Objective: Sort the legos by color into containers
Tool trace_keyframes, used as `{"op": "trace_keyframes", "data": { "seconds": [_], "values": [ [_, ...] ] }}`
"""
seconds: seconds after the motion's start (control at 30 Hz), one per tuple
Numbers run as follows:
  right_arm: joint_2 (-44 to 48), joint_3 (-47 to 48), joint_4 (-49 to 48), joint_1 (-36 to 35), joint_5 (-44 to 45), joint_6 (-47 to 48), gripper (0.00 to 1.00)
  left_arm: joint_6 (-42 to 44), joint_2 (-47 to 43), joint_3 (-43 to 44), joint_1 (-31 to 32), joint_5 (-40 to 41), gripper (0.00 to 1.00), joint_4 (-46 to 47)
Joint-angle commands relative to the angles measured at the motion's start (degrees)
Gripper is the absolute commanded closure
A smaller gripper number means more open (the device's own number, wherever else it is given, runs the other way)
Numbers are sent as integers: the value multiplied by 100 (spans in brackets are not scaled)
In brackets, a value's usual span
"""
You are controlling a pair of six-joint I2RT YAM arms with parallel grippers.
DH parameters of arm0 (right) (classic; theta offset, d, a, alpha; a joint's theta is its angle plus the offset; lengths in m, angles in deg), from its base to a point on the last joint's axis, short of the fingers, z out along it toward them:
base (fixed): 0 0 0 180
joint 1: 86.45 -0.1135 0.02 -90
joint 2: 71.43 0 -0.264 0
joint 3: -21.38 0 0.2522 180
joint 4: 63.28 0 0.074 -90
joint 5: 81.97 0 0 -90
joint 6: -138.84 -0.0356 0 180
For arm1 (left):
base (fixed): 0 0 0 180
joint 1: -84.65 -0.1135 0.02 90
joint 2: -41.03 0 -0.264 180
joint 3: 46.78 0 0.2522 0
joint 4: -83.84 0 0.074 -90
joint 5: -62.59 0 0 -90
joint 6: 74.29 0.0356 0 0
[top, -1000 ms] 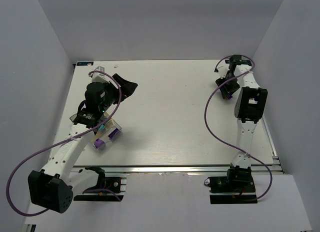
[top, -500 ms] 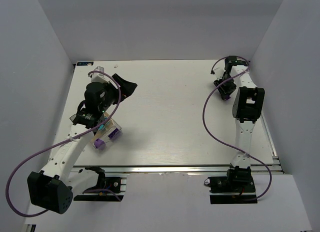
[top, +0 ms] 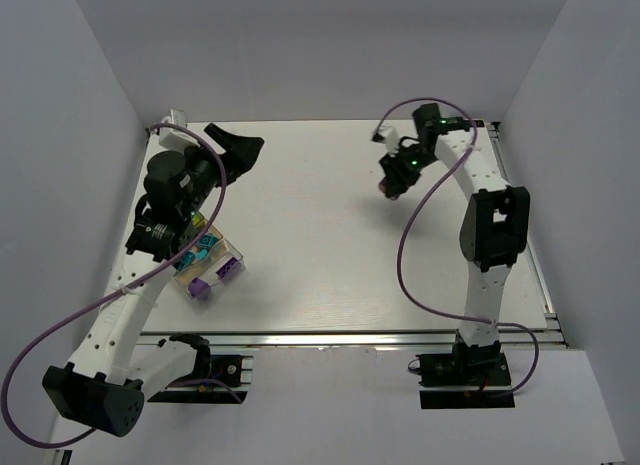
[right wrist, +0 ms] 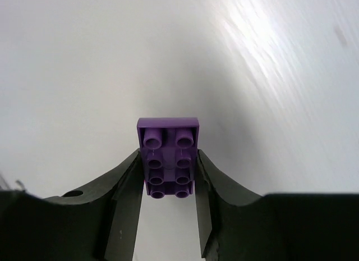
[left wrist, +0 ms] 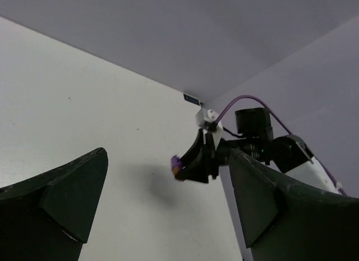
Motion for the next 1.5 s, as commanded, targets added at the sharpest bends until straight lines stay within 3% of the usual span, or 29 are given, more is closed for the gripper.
{"op": "trace_keyframes", "data": {
  "seconds": [0.0, 0.23, 0.37, 0.63, 0.9, 1.1, 1.23, 1.3, 1.37, 1.43, 1.47],
  "values": [
    [488, -318, -105, -930, -1541, 289, 100, 61, -141, 433, -36, 98, 2, -74],
    [-81, 374, -546, -2607, -1982, -194, 100, 96, -106, 1003, -36, -7, 2, -415],
    [-478, 1112, -905, -3198, -1964, -695, 100, -35, -255, 1120, -36, 28, 2, -426],
    [-698, 1193, -2328, -4208, -1552, -1688, 100, -290, -721, 883, -36, 151, 2, -496],
    [-1128, 1403, -4314, -4746, -980, -3226, 100, -378, -1029, 681, -36, 212, 2, -742],
    [-1734, 1913, -4747, -4974, -506, -3640, 100, -466, -1222, 496, -36, 230, 2, -839],
    [-1761, 1651, -4774, -5106, -269, -3500, 100, -466, -1337, 478, -36, 256, 2, -962],
    [-1744, 1536, -4791, -5141, -145, -3377, 96, -466, -1398, 478, -36, 256, 2, -1041],
    [-1770, 1509, -4739, -5133, -31, -3281, 85, -466, -1424, 461, -36, 256, 2, -1085],
    [-1796, 1501, -4695, -5142, 65, -3122, 71, -466, -1451, 408, -36, 256, 2, -1085],
    [-1797, 1500, -4608, -5142, 75, -3052, 59, -475, -1468, 390, -36, 256, 2, -1050]
  ]
}}
